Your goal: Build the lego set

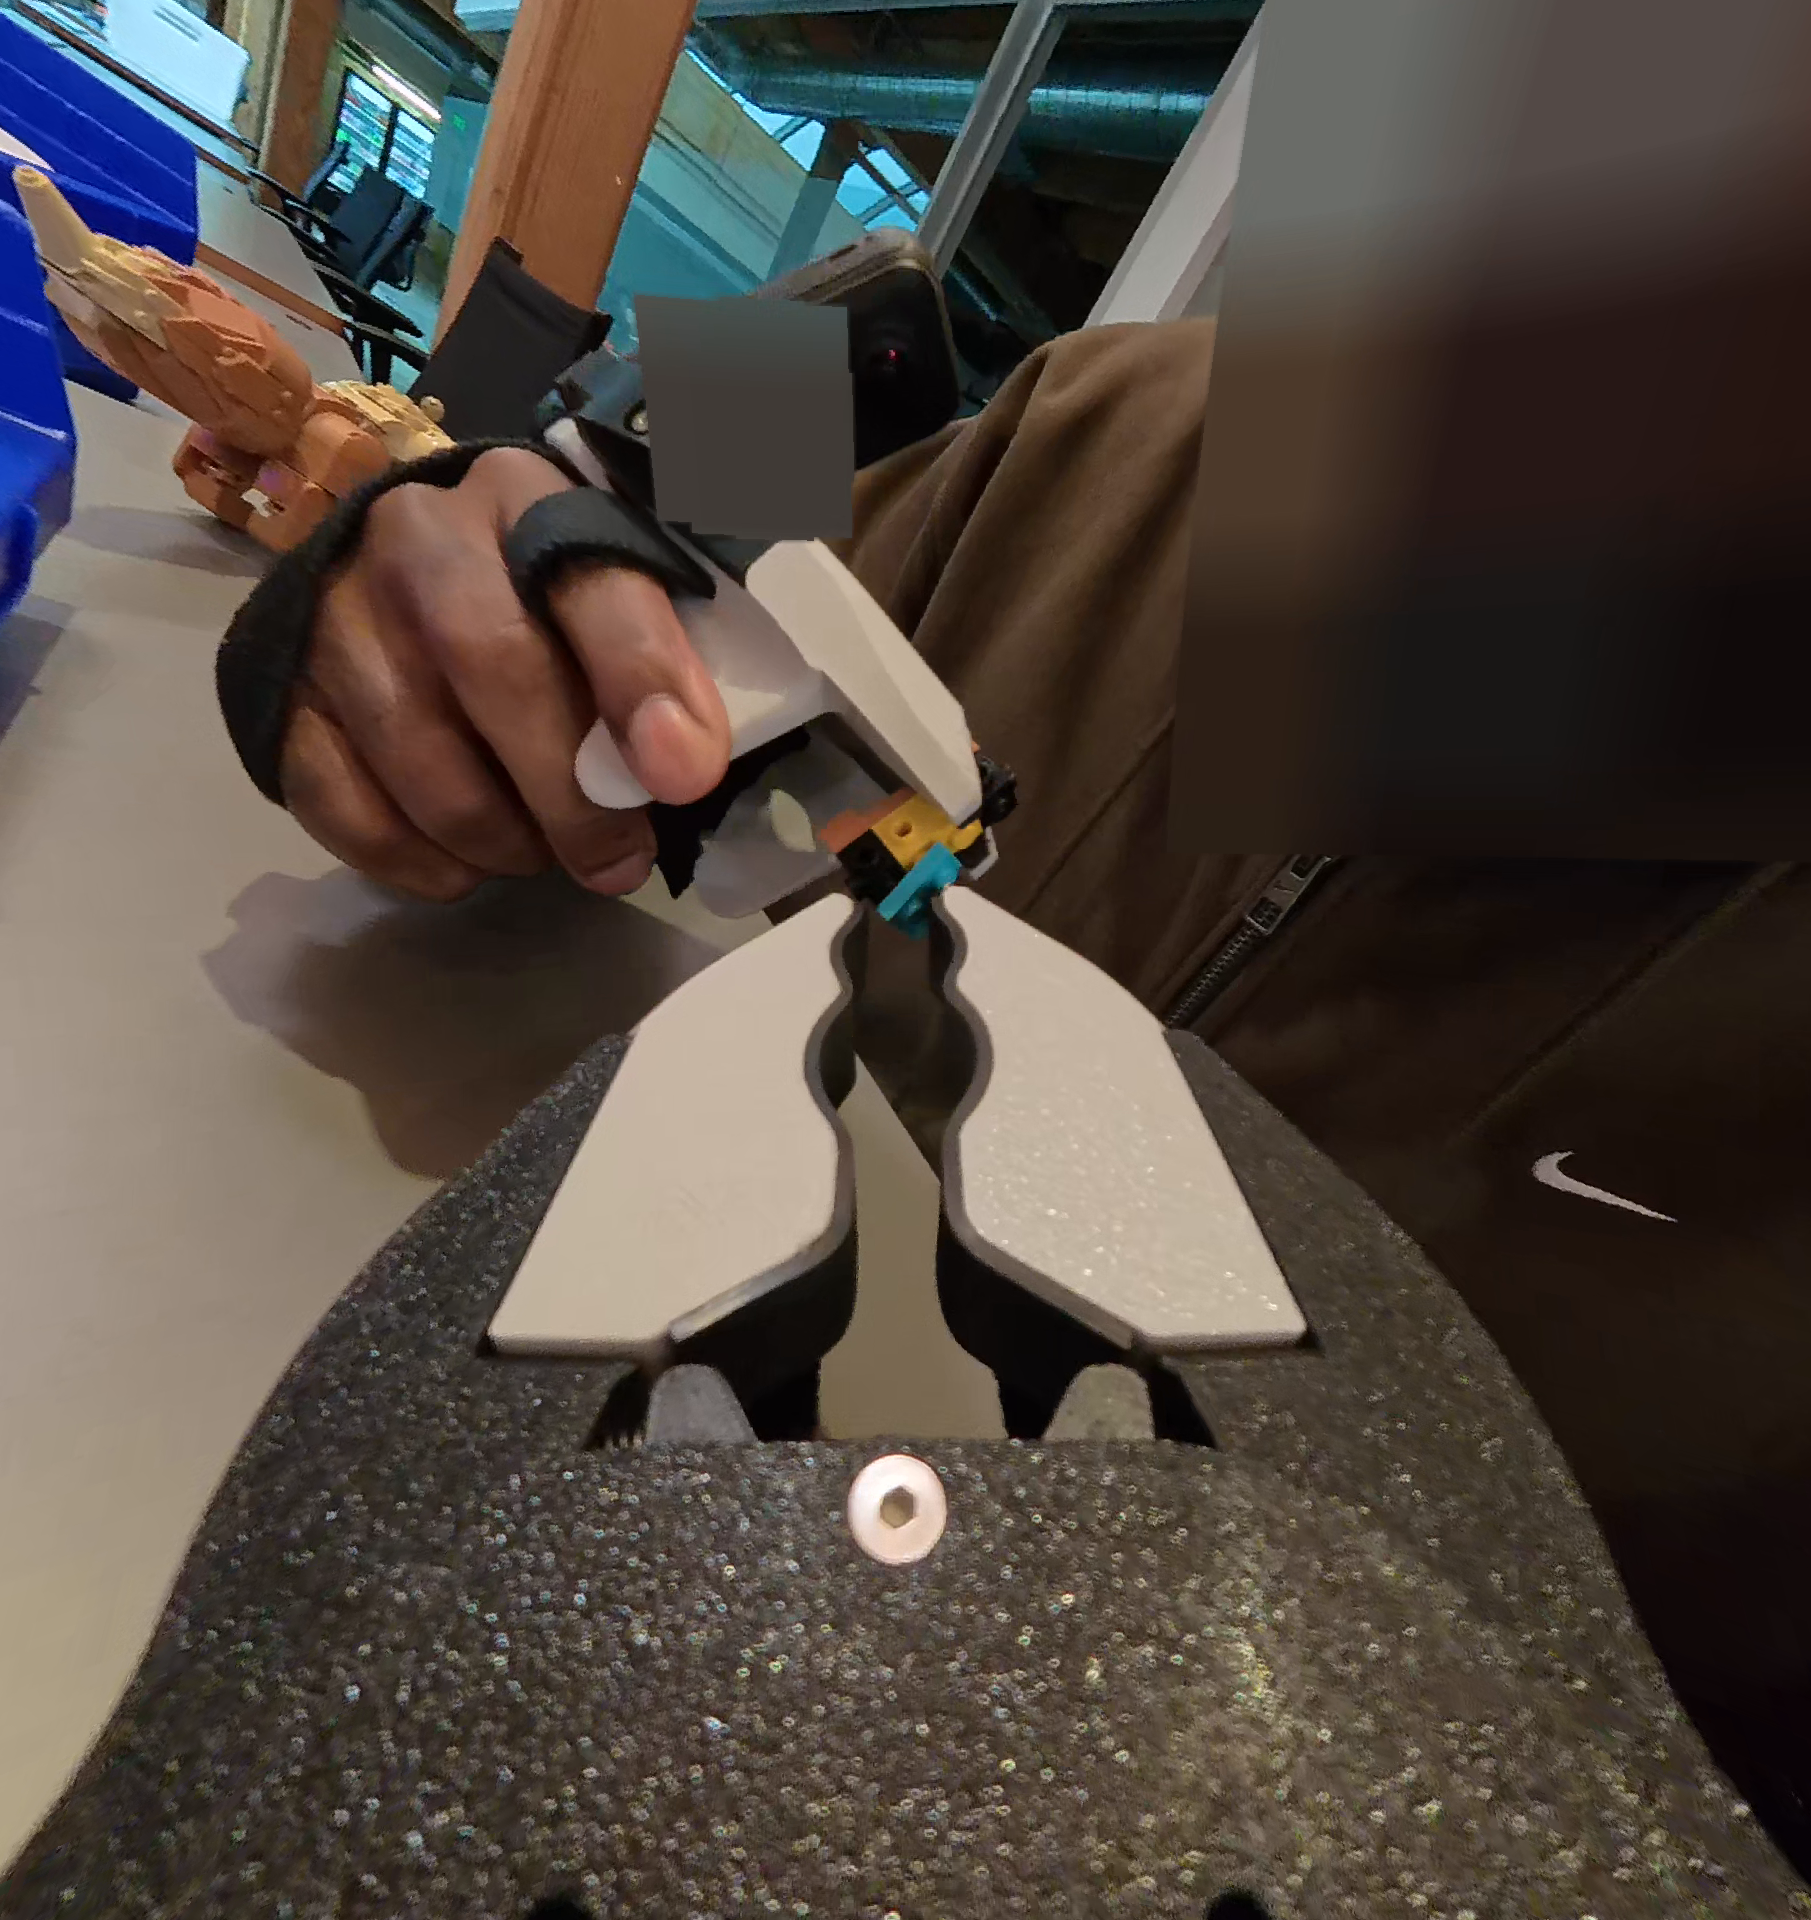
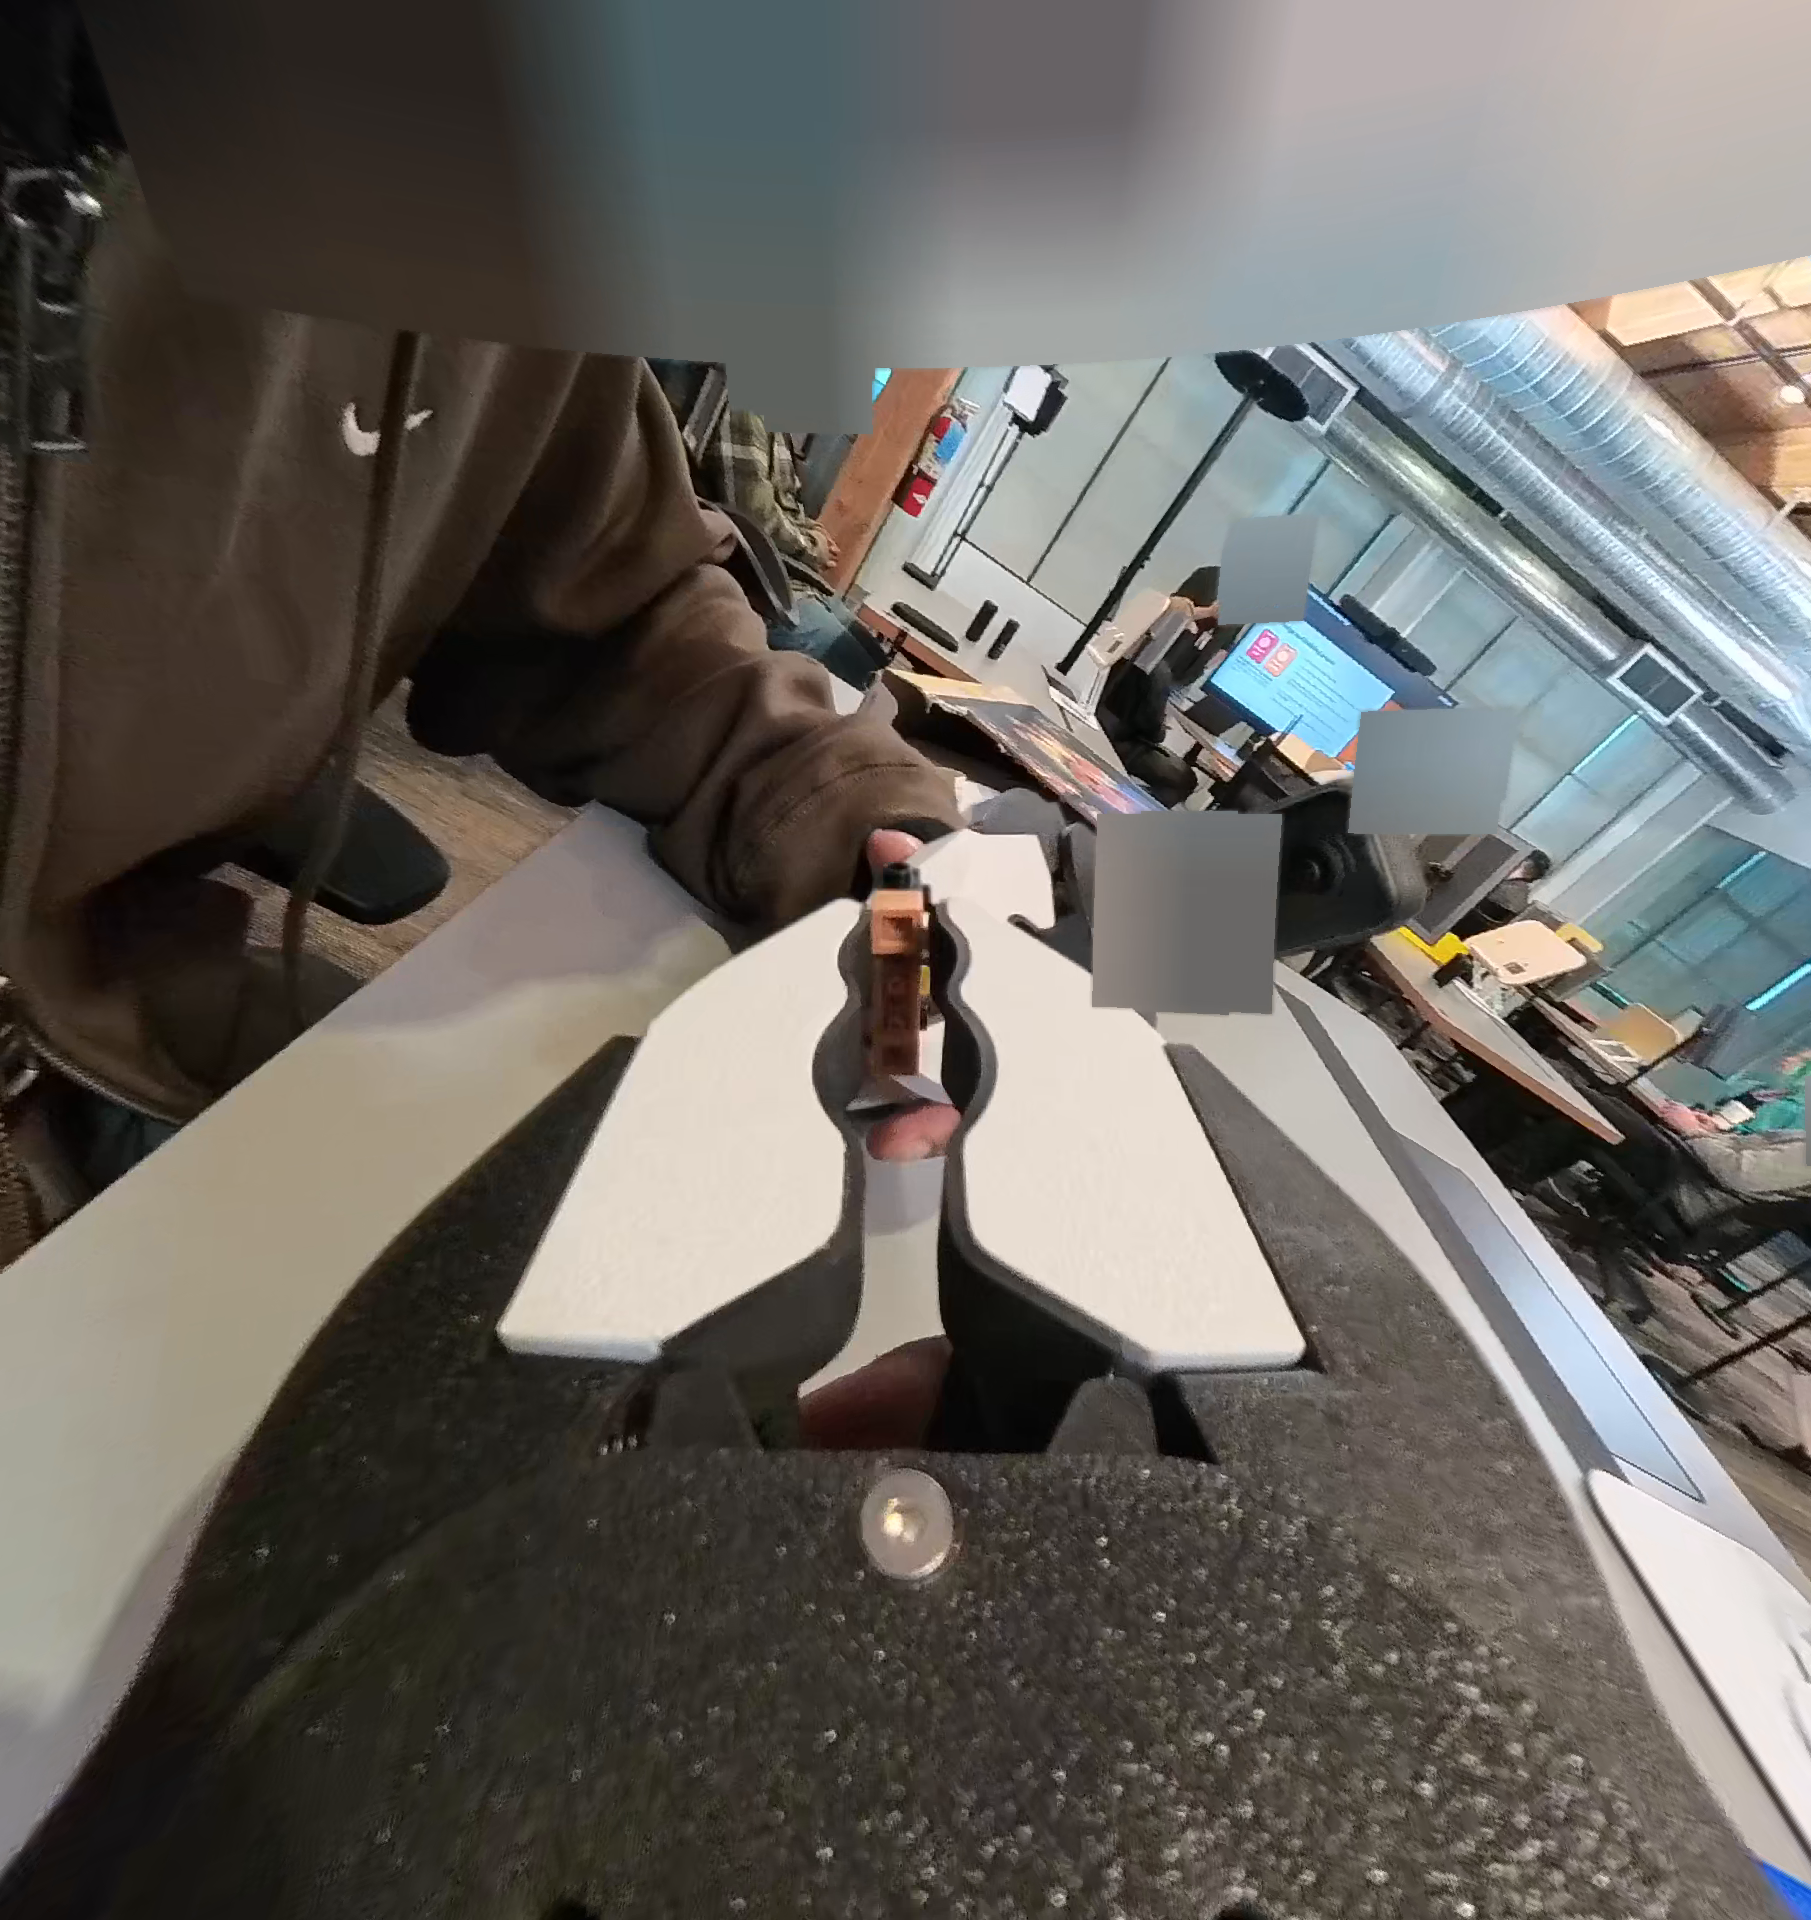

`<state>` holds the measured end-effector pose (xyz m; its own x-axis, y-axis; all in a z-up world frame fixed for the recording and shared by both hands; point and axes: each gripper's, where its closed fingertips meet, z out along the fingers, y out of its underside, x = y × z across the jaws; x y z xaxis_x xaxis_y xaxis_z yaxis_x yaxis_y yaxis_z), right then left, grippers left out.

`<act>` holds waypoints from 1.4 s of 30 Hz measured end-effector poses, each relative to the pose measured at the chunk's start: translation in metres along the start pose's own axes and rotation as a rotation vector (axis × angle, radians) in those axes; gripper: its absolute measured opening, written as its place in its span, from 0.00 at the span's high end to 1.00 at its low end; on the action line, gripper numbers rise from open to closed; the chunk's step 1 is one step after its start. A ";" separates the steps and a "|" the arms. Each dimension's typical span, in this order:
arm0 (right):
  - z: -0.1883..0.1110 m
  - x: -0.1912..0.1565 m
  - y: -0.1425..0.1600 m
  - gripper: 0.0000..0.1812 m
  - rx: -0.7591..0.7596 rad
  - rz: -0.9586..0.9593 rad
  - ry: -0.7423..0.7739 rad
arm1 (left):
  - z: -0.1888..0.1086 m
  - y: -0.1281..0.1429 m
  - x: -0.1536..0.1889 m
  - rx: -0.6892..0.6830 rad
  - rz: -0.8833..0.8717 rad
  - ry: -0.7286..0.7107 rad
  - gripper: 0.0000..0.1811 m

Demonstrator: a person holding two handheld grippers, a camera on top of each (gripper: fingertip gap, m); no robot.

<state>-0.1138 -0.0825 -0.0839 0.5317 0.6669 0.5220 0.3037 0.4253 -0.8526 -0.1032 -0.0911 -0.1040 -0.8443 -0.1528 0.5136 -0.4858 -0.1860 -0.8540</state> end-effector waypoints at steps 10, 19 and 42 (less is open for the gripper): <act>0.000 -0.004 -0.003 0.95 0.037 0.078 -0.051 | 0.006 0.003 0.001 -0.007 -0.006 0.020 0.96; -0.001 -0.003 -0.007 0.95 0.086 0.154 -0.061 | 0.007 -0.001 0.003 0.020 0.046 0.022 0.96; -0.004 0.003 -0.017 0.94 0.206 0.234 -0.074 | 0.014 -0.008 0.005 0.096 -0.027 0.074 0.96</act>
<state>-0.1144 -0.0904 -0.0682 0.5074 0.8007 0.3186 0.0090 0.3648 -0.9311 -0.1006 -0.1039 -0.0935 -0.8474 -0.0750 0.5256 -0.4877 -0.2816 -0.8264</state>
